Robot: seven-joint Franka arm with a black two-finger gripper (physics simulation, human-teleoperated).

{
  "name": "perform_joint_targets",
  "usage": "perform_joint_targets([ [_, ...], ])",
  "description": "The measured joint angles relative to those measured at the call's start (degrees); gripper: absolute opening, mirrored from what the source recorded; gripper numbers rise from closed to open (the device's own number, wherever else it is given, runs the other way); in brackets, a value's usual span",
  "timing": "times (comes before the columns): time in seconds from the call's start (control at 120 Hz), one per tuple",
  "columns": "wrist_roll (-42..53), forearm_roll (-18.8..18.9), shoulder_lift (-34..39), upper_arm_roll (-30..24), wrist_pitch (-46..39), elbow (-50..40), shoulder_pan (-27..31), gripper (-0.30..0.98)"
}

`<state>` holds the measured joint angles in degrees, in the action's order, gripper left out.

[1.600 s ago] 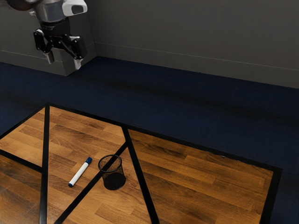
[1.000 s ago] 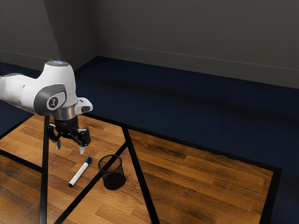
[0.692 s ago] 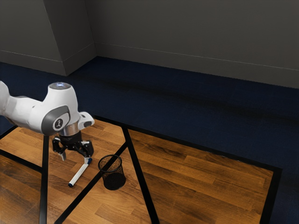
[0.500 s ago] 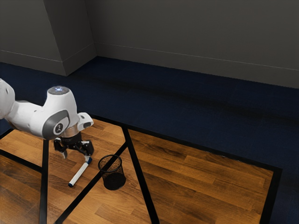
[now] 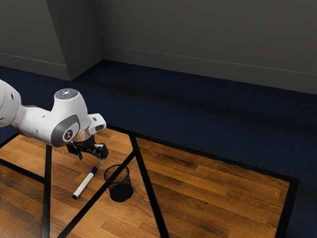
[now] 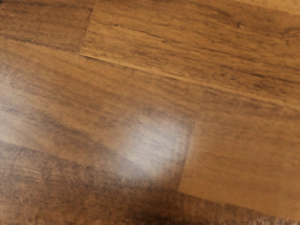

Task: Put the marker into the pen holder.

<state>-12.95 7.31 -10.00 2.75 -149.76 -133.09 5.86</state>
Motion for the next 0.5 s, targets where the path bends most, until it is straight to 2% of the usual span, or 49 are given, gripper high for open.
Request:
perform_joint_targets([
  [0.208, 0.4, -1.5, 1.0, -0.1, 4.2, -0.3, 0.0, 0.38],
  [0.5, 2.4, -6.7, -1.2, -0.9, 15.7, 1.8, 0.1, 0.3],
])
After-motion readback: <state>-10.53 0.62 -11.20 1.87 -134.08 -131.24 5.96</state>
